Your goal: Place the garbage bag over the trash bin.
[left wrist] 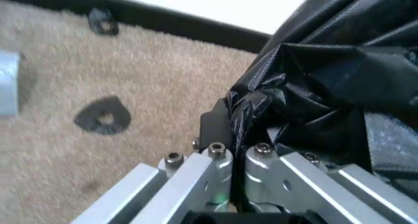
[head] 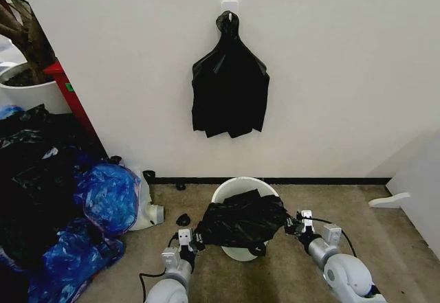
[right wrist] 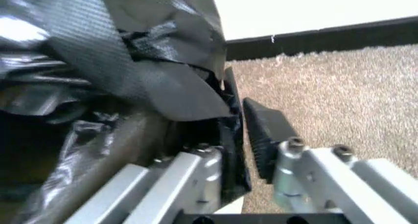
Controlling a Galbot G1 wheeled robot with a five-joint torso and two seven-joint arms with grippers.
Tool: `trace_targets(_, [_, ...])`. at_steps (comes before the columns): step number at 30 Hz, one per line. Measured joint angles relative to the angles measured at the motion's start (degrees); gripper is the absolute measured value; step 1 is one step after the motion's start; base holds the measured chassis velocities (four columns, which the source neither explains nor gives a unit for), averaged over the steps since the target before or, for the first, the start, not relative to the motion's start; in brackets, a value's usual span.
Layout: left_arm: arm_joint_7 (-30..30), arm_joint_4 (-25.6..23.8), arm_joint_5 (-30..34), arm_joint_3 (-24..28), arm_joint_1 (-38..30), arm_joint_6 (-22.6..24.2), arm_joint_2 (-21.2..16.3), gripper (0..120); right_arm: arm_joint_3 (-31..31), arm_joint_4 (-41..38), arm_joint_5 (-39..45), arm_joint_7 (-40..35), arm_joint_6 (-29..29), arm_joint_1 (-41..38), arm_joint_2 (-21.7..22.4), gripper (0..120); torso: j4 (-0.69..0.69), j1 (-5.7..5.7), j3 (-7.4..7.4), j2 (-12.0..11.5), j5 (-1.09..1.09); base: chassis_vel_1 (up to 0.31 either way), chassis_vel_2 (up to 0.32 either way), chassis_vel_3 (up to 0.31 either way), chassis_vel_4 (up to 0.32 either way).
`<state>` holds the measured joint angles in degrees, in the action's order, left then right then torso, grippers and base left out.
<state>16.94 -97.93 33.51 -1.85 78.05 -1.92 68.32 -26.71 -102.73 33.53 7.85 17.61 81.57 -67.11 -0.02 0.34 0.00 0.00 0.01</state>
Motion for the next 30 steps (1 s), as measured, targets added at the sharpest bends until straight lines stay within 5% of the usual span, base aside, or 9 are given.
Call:
trace_targets(22, [-2.96,-5.62,-9.59,-2.64,6.14,-2.87,-4.9,81,-2.17,-4.2,-4.86,-0.8,-2.74,4.95,1.65,94,0.0,0.0,0.0,0.0,0.0,0.0,0.0,0.0,0.0])
trace_targets(30, [-4.67,-9.18,-9.8,-3.01,7.96,-2.6,-7.29,100,-4.59,-3.45,-4.97,5.42,-3.72,6.34,3.24,100,0.0,0.0,-0.01,0.0,0.0,0.0,0.0,0.0,0.0])
